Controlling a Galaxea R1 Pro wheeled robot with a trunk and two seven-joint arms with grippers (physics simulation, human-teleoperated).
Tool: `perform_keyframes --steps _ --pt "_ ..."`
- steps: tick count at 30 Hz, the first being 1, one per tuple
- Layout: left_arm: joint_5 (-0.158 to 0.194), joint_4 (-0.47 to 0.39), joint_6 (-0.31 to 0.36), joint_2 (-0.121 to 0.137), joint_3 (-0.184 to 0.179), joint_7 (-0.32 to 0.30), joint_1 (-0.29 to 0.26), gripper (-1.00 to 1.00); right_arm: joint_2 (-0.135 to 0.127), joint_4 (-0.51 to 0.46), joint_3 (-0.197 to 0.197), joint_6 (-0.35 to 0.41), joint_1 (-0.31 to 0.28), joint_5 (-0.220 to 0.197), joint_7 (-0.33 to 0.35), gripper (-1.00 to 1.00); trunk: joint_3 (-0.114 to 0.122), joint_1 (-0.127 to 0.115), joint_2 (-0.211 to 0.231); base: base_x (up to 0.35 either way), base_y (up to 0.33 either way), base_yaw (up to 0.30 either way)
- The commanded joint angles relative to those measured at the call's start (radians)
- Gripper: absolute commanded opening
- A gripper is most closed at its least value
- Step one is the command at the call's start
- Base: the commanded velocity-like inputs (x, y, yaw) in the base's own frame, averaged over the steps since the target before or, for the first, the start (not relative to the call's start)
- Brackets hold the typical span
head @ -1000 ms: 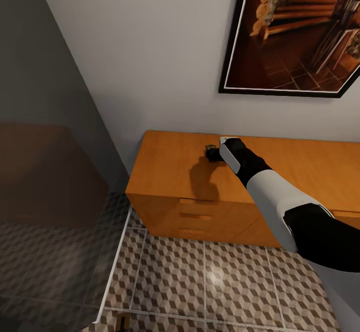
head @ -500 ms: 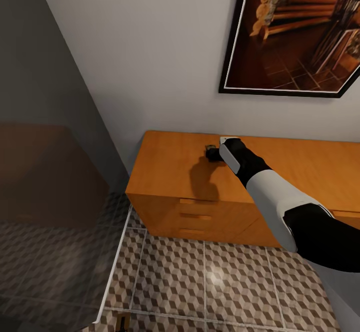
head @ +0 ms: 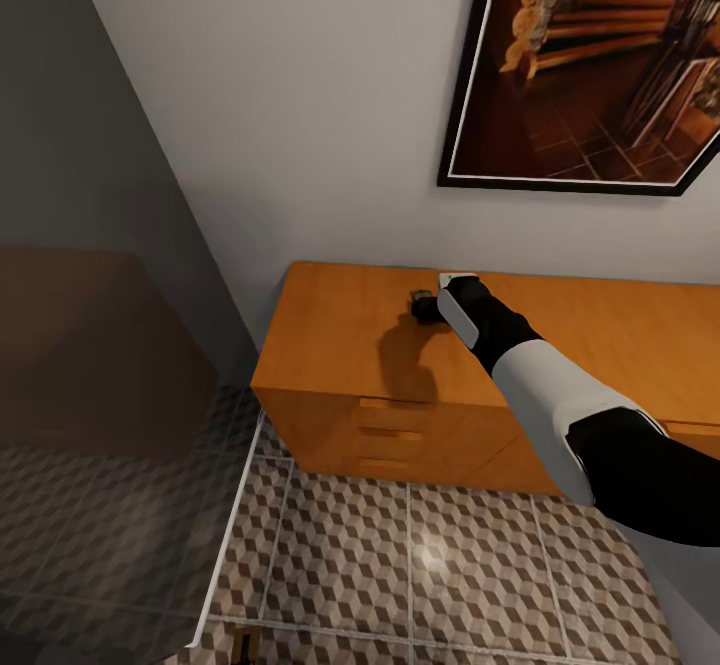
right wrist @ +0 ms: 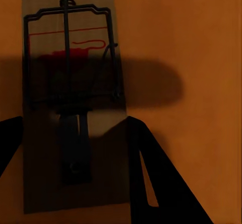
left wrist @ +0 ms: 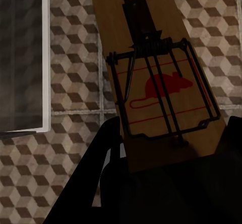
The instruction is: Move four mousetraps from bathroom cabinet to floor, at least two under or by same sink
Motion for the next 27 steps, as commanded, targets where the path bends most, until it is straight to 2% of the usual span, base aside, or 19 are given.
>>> perform_keyframes --steps 1,13,22,27 --pt "0.005 0.004 -0.006 -0.001 -0.009 0.004 -0.001 -1.00 -0.001 0.023 0.008 0.004 0.000 -0.017 -0.011 -1.00 -0.001 0.001 -0.001 0.000 0.000 0.000" --pt "0.005 0.004 -0.006 -0.001 -0.009 0.004 -0.001 -1.00 -0.001 0.002 0.007 0.033 0.000 -0.017 -0.011 -1.00 -0.001 0.001 -0.001 0.000 0.000 0.000" --pt "0.005 0.004 -0.006 -0.001 -0.009 0.004 -0.001 -1.00 -0.004 -0.071 0.007 0.110 0.000 -0.017 -0.013 -1.00 -0.001 0.001 -0.001 0.000 0.000 0.000" --pt "0.005 0.004 -0.006 -0.001 -0.009 0.004 -0.001 -1.00 -0.006 -0.090 0.007 0.125 0.000 -0.017 -0.014 -1.00 -0.001 0.001 -0.001 0.000 0.000 0.000"
